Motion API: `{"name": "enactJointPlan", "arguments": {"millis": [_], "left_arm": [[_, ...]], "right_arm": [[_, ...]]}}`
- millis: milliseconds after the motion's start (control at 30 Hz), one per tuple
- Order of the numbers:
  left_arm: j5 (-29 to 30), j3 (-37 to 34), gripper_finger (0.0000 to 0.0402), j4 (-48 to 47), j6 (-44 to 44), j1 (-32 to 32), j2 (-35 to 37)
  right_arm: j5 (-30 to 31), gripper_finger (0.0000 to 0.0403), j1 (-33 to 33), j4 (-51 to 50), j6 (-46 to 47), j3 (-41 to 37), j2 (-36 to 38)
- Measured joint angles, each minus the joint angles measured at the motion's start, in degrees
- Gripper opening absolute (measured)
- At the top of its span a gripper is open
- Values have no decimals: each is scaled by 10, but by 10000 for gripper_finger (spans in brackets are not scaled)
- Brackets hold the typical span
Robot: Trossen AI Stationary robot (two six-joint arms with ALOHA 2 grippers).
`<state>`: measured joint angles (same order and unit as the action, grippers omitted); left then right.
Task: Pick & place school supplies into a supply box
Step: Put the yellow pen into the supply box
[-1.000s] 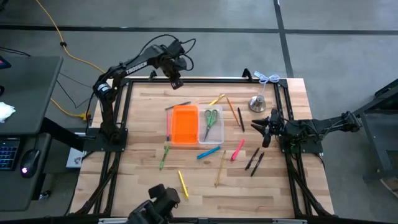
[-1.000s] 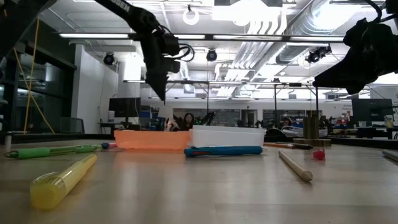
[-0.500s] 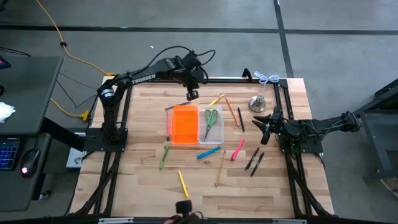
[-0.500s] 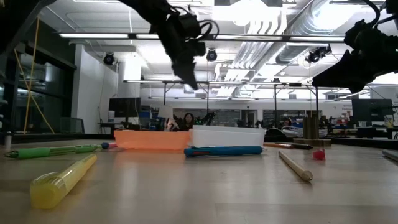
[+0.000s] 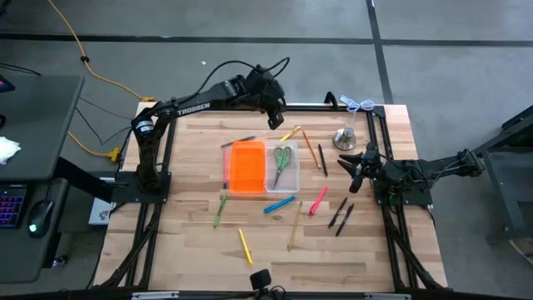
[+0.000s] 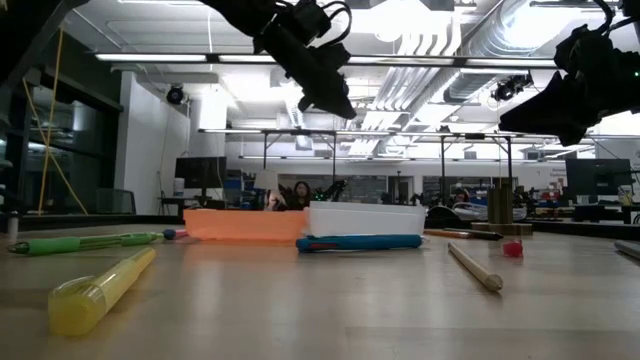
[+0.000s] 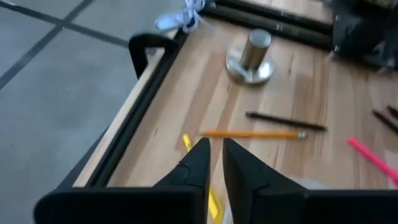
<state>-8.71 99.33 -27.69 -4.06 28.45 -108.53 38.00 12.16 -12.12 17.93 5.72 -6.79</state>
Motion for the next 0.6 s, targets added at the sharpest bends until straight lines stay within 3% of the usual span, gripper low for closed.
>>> {"name": "enactJointPlan", "arguments": {"millis": [600], "left_arm": [[-28, 0, 187, 45, 47, -12, 0]], "right_arm": [[0, 83, 0, 0, 0, 0, 0]]}}
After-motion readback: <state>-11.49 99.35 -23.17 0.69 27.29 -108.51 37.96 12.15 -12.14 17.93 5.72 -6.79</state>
